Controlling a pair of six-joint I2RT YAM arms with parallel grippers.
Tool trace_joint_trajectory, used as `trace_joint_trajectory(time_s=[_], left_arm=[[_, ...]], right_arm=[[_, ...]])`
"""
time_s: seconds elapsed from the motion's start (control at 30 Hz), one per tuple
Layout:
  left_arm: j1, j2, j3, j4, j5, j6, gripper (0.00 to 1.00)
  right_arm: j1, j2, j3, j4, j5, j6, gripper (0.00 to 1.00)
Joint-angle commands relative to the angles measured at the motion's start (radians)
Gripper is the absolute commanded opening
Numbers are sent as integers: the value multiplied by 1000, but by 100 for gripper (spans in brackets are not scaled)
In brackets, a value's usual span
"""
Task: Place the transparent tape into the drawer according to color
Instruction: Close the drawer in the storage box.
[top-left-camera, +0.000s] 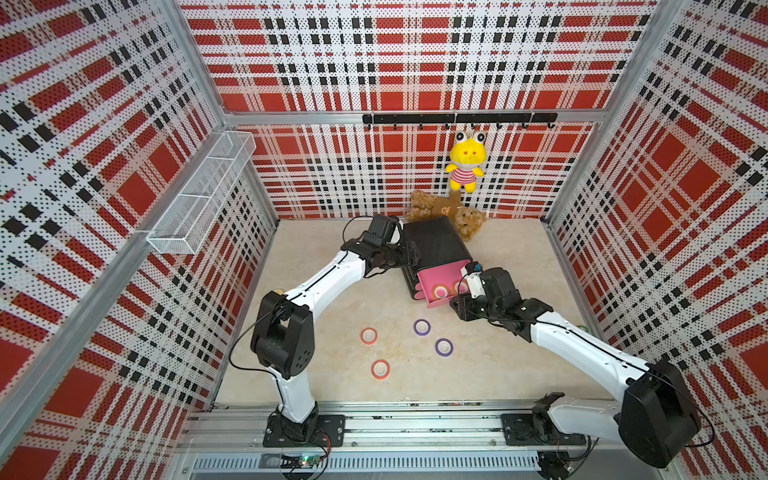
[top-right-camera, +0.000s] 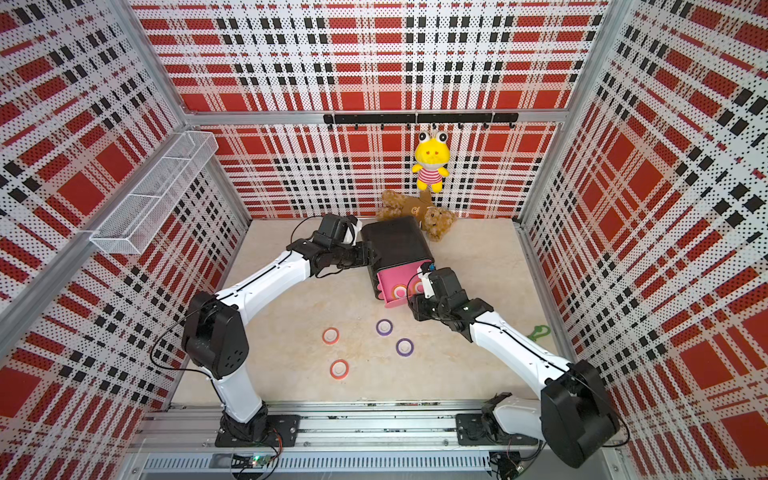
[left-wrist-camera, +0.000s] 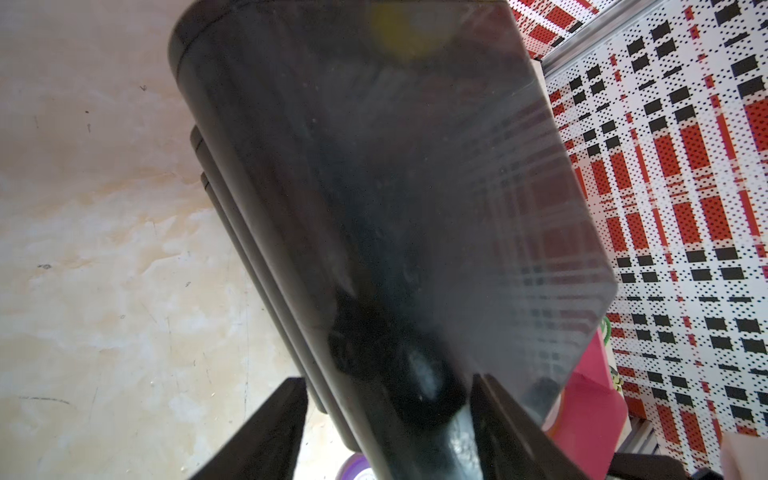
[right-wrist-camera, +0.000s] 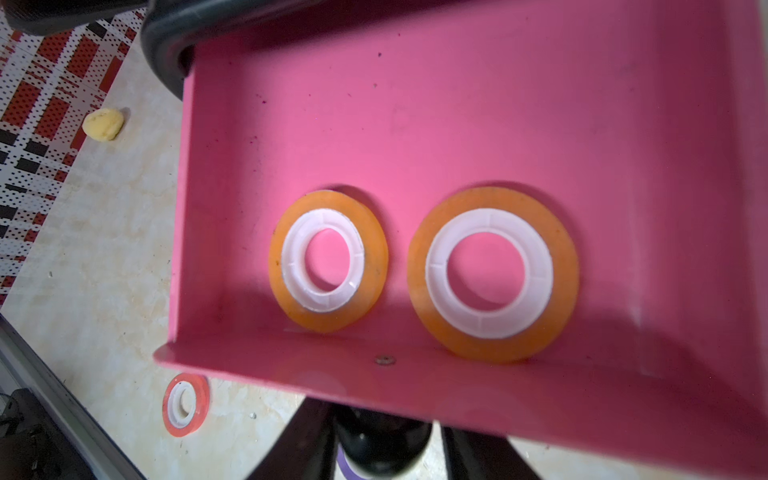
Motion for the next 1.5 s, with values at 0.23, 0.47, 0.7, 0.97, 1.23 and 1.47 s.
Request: trace_joint_trajectory(time_s=[0.23, 0.47, 0.7, 0.97, 1.23, 1.47], left_arm=[[8, 13, -6, 18, 28, 26, 70], [8, 22, -2, 18, 38, 31, 70], [6, 28, 6, 11, 45, 37, 69], [4, 40, 14, 0, 48, 44, 69], [0, 51, 23, -6, 52, 51, 69], [0, 52, 23, -8, 58, 55, 69]], right_arm=[[6, -13, 83, 43, 23, -7, 46], [6, 23, 92, 72, 35, -13, 45], [6, 63, 120, 105, 47, -29, 44], [6, 127, 160, 128, 60, -52, 43], [6, 183, 175, 175, 60, -54, 43], [9, 205, 181, 220, 61, -50, 42]])
